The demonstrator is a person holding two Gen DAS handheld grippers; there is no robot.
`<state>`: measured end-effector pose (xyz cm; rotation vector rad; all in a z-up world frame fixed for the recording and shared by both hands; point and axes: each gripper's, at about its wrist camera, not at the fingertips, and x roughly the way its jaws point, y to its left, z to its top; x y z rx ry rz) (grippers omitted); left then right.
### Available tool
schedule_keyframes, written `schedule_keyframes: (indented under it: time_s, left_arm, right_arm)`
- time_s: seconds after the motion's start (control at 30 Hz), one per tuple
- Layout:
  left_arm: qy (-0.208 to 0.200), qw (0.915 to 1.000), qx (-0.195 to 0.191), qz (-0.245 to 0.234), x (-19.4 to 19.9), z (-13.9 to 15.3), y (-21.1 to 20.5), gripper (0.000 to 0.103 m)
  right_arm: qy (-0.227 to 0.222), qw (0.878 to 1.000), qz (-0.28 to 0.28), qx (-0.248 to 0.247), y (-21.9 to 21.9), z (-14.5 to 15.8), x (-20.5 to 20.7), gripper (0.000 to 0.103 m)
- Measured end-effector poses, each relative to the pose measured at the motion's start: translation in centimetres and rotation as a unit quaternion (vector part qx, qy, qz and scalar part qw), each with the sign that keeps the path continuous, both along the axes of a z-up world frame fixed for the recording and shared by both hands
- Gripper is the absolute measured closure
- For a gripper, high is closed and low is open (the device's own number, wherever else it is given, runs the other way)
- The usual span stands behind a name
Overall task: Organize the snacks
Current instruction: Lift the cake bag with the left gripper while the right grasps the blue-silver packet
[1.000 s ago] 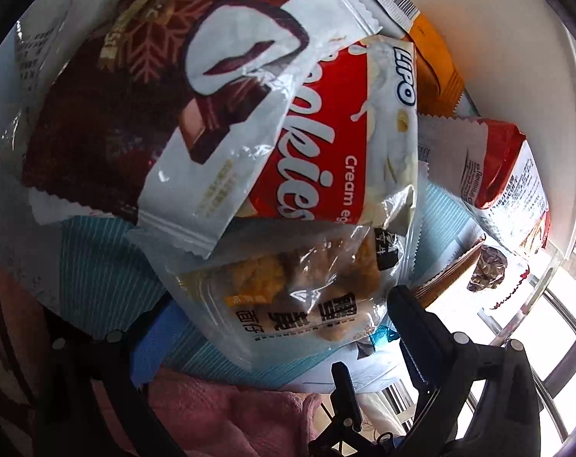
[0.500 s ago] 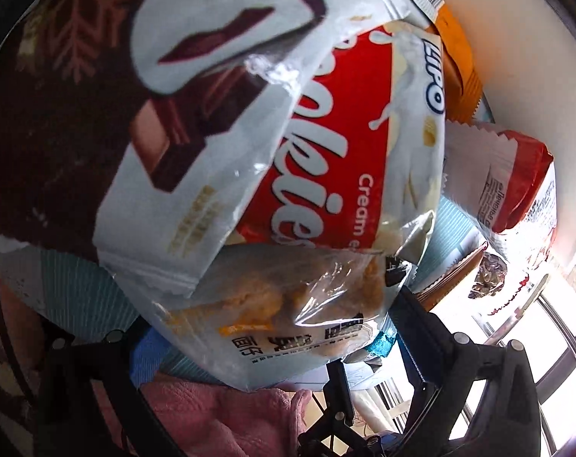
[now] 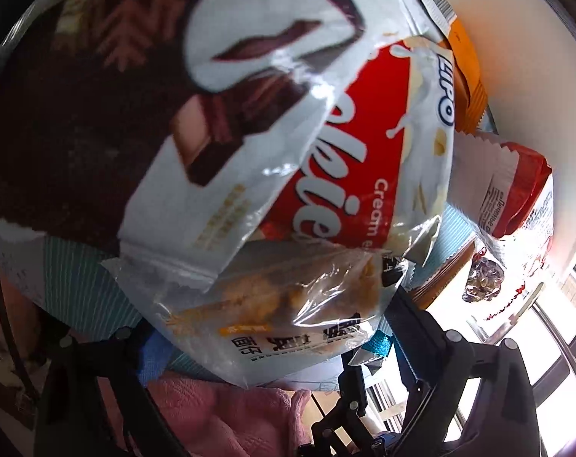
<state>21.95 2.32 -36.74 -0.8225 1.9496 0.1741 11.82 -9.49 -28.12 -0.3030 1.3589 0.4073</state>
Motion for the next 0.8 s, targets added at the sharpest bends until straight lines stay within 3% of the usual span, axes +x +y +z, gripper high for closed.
schedule_keyframes:
  time_s: [0.17, 0.53, 0.8]
  left_arm:
    - [0.001, 0.9997, -0.011, 0.020, -1.0, 0.3, 0.5, 0.015]
    - [0.019, 0.9996, -0.003, 0.021, -4.2, 1.8, 1.5, 0.020]
    - [-0.026, 0.9996, 0.007, 0.011, -6.7, 5.6, 1.1, 0.020]
  right_arm:
    - [-0.005, 1.000, -0.008, 0.001, -1.0, 0.5, -0.2, 0.058]
    - [-0.027, 0.999, -0.044, 0.004, -4.0, 2.8, -1.0, 0.059]
    - [-0.064, 0.996, -0.059, 0.009, -6.0, 5.0, -2.2, 0.059]
